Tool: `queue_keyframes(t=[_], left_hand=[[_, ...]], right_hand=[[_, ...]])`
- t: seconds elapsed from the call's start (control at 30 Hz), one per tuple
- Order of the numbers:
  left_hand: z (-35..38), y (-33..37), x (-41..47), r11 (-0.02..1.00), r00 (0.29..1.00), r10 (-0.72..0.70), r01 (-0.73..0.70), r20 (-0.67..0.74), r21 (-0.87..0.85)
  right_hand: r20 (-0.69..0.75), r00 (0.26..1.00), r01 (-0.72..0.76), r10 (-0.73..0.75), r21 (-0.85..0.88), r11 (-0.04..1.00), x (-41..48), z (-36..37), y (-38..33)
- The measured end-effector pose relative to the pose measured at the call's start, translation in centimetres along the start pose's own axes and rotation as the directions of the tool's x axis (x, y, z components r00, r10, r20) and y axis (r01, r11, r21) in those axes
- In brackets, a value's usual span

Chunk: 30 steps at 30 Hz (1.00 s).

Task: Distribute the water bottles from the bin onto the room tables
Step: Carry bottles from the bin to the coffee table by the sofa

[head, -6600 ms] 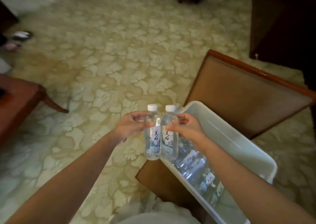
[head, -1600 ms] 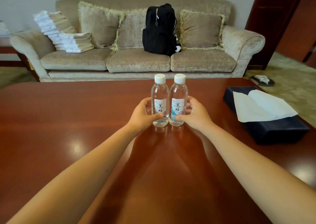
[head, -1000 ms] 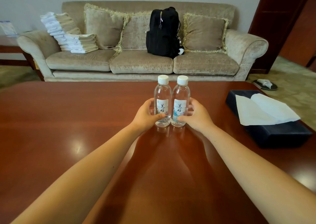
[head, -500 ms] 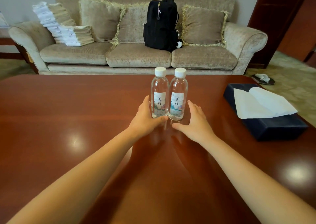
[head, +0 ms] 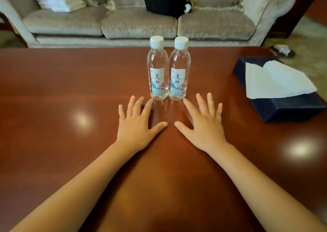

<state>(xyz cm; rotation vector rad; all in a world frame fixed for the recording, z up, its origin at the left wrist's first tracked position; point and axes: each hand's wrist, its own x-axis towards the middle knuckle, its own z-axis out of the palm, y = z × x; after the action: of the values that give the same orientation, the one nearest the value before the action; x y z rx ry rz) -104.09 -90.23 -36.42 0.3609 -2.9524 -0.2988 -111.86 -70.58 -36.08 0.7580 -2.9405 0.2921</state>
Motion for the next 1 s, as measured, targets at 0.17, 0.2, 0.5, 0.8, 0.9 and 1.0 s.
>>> queue_keyframes(t=[0.17, 0.2, 0.5, 0.8, 0.9, 1.0], left_hand=[[-1.9, 1.0, -1.7, 0.996, 0.973, -0.077, 0.067, 0.216, 0.055], [-2.7, 1.4, -2.2, 0.995, 0.956, -0.094, 0.077, 0.276, 0.07], [-18.1, 6.4, -5.1, 0.99, 0.829, -0.122, 0.064, 0.546, 0.125], [-39.0, 12.2, -7.5, 0.998, 0.875, 0.038, -0.059, 0.483, 0.028], [-43.4, 13.8, -9.6, 0.989, 0.883, 0.128, -0.145, 0.451, 0.004], [-45.8, 15.4, -12.0, 0.969, 0.872, 0.223, -0.249, 0.436, 0.002]], right_hand=[[0.238, 0.969, -0.066, 0.069, -0.02, 0.998, -1.7, -2.0, -0.3], [0.293, 0.952, -0.081, 0.083, -0.018, 0.997, -2.3, -2.9, -0.4], [0.492, 0.854, -0.146, 0.169, -0.084, 0.986, -6.9, -19.5, -3.1], [0.41, 0.866, -0.294, 0.285, -0.044, 0.955, -12.8, -40.2, -8.3], [0.344, 0.878, -0.347, 0.332, -0.019, 0.938, -16.4, -44.5, -9.6], [0.301, 0.864, -0.417, 0.403, -0.019, 0.909, -20.4, -47.2, -10.4]])
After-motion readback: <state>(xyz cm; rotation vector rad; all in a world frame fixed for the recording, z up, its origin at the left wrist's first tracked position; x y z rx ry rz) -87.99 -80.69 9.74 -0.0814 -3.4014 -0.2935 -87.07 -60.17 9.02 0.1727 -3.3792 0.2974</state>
